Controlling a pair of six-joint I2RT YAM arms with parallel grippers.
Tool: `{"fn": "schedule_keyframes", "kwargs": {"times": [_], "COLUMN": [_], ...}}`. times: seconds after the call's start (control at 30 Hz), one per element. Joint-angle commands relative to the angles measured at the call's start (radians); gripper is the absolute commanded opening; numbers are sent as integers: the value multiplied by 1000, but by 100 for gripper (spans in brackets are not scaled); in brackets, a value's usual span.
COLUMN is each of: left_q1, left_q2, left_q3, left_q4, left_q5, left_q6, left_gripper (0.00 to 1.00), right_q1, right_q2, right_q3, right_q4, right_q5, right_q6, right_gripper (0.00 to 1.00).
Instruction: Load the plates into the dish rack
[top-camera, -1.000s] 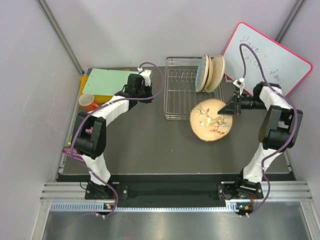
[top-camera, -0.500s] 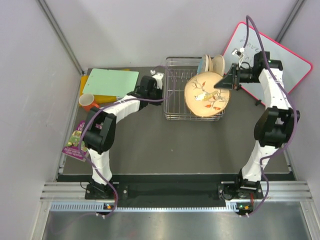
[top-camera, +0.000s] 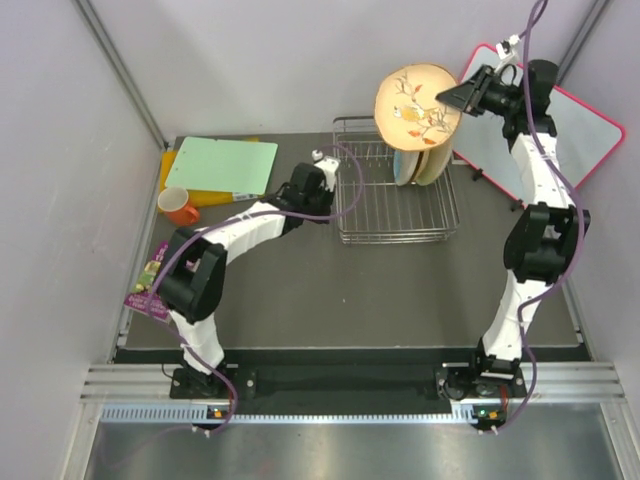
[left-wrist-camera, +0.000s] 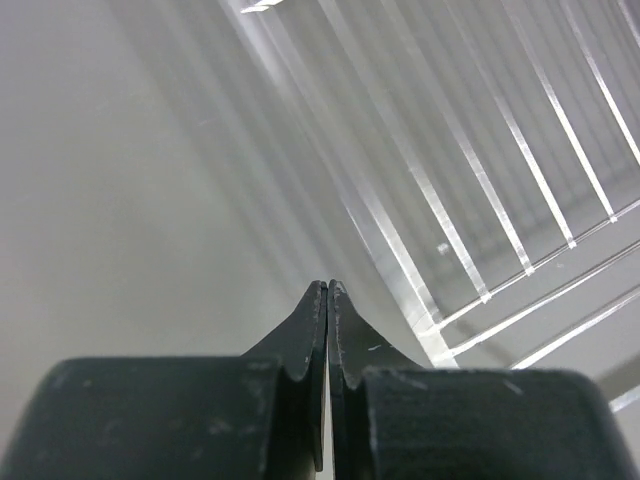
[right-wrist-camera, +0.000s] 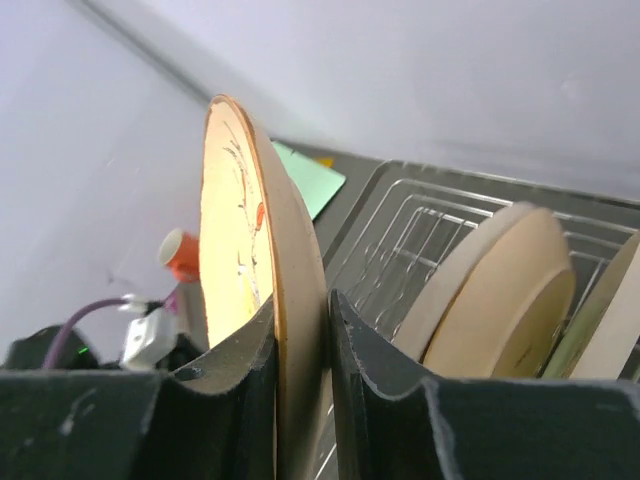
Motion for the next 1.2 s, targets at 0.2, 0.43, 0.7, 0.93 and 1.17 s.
{"fn": "schedule_keyframes", "kwargs": {"times": [0.2, 0.43, 0.7, 0.93, 1.17], "left_q1": [256, 282, 284, 285, 287], "left_q2": [-266, -439, -556, -585, -622], "left_q3": [-95, -250, -384, -428, -484], "left_q4": [1, 81, 119, 176, 198], "left_q5": [10, 76, 93, 91, 90], "left_q6": [10, 1, -1, -17, -33], "left_gripper": [0, 0, 0, 0, 0], "right_q1": [398, 550, 661, 697, 701], "right_q2": [-160, -167, -143, -88, -55], "right_q3": [270, 288, 259, 206, 147], "right_q4": [-379, -352, -200, -52, -16], "right_q5": [893, 1316, 1573, 1739, 1830], "right_q6": [-411, -564, -777, -937, -952], "right_gripper": [0, 0, 0, 0, 0]}}
